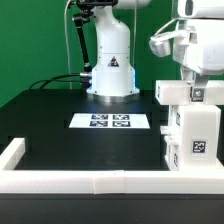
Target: Assemble cabinet
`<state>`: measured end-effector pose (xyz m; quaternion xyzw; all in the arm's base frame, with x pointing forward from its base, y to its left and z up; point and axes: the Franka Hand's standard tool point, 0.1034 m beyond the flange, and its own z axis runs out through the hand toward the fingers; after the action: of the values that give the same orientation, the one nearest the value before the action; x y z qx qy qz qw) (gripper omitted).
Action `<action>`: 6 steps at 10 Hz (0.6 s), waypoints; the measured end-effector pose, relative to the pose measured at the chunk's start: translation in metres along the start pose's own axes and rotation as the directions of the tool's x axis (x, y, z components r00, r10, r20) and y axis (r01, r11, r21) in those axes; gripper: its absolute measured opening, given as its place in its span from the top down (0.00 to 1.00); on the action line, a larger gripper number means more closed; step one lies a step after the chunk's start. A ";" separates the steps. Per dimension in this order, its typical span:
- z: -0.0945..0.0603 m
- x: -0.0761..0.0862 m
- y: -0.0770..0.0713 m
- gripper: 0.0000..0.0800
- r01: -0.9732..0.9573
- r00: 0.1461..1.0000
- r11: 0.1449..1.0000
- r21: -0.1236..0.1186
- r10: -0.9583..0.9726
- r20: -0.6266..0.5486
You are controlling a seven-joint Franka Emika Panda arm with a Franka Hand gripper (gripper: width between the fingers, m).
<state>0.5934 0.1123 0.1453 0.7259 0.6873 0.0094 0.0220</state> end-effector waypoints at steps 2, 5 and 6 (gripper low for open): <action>0.000 -0.002 0.000 0.31 -0.193 0.981 0.981 0.006 0.193 -0.007; 0.000 0.000 -0.001 0.30 -0.506 0.863 0.863 0.012 0.506 -0.008; 0.000 0.001 -0.001 0.30 -0.616 0.788 0.788 0.013 0.616 -0.006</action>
Offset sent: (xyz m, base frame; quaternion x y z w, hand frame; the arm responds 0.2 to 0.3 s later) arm -0.0055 0.0085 0.0006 0.0128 0.0265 0.2967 0.9545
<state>0.5923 0.1134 0.1454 0.9103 0.4134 0.0159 0.0106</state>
